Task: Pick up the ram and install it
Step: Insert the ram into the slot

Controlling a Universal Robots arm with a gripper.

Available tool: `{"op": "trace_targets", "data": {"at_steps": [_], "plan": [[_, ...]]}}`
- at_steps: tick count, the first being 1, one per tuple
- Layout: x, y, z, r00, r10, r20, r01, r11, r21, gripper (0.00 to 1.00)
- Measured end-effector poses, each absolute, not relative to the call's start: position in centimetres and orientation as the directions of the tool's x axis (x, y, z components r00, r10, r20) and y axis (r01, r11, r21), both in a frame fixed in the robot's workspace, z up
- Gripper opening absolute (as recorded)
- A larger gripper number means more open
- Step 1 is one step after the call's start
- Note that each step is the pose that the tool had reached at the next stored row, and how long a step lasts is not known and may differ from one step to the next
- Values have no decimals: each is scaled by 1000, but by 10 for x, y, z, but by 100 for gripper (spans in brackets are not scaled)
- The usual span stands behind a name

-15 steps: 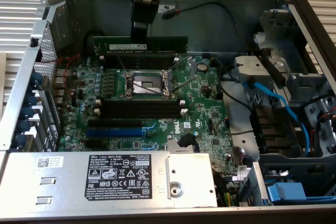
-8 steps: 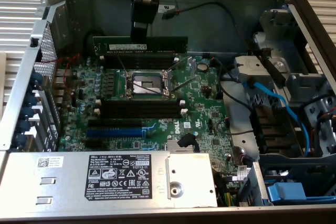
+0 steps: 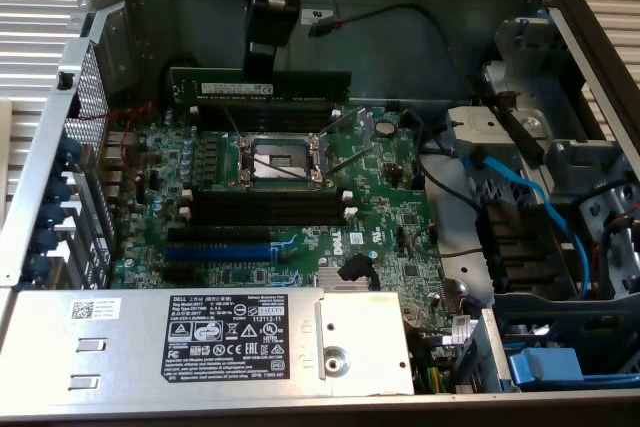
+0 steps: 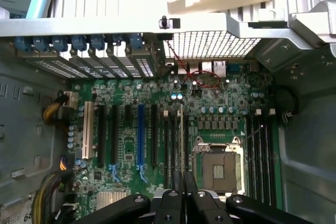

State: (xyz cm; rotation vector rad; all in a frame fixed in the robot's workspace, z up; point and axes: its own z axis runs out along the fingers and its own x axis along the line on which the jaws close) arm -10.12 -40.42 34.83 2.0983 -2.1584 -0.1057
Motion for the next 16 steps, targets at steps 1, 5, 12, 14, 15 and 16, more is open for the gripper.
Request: {"op": "trace_targets", "data": {"at_steps": [1, 5, 12, 14, 15, 16], "plan": [[-101, -404, 348, -25, -999, 42, -990, 31, 140, 12], [-98, -405, 343, -25, -999, 36, -990, 30, 140, 12], [-98, -412, 340, -25, -999, 36, -990, 30, 141, 12], [-98, -412, 340, -25, -999, 36, -990, 30, 141, 12], [-98, -412, 339, -25, -999, 36, -990, 30, 141, 12], [-98, -412, 339, -25, -999, 36, -990, 30, 141, 12]]}}
